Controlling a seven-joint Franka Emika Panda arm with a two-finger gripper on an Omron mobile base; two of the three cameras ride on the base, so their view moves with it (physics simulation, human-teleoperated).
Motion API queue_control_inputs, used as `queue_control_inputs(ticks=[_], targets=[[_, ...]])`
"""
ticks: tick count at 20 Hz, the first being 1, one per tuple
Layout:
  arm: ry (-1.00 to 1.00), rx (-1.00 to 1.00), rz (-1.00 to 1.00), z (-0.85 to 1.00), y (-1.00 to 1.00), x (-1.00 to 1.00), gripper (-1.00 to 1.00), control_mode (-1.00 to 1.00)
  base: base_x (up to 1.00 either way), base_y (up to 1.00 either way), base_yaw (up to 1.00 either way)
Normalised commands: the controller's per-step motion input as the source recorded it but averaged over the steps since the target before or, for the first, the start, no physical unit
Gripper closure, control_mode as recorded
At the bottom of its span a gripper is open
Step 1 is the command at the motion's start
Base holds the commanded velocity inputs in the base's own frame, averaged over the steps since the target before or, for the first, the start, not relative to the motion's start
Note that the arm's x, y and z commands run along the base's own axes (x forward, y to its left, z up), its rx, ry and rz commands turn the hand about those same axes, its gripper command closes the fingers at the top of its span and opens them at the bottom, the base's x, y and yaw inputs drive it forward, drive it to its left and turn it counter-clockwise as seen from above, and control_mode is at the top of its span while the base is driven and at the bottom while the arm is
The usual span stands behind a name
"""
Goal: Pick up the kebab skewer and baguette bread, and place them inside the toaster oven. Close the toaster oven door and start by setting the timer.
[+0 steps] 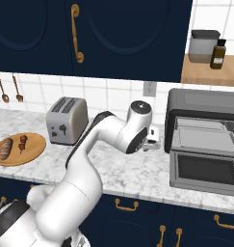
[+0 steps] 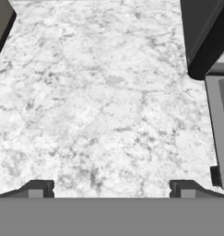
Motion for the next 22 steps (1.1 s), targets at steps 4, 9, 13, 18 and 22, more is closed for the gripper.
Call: queue_control_inputs(ticks=[4, 9, 13, 18, 22], targets=[[0.03, -0.05, 0.0, 0.0, 1.0, 0.0, -1.0, -1.0, 0.0, 0.0, 0.0], [0.04, -0.05, 0.0, 0.0, 1.0, 0.0, -1.0, -1.0, 0.0, 0.0, 0.0], [0.06, -0.06, 0.0, 0.0, 1.0, 0.0, -1.0, -1.0, 0.0, 0.0, 0.0], [0.1, -0.01, 0.0, 0.0, 1.0, 0.0, -1.0, -1.0, 0.0, 0.0, 0.0], [0.09, 0.0, 0.0, 0.0, 1.0, 0.0, -1.0, -1.0, 0.0, 0.0, 0.0]])
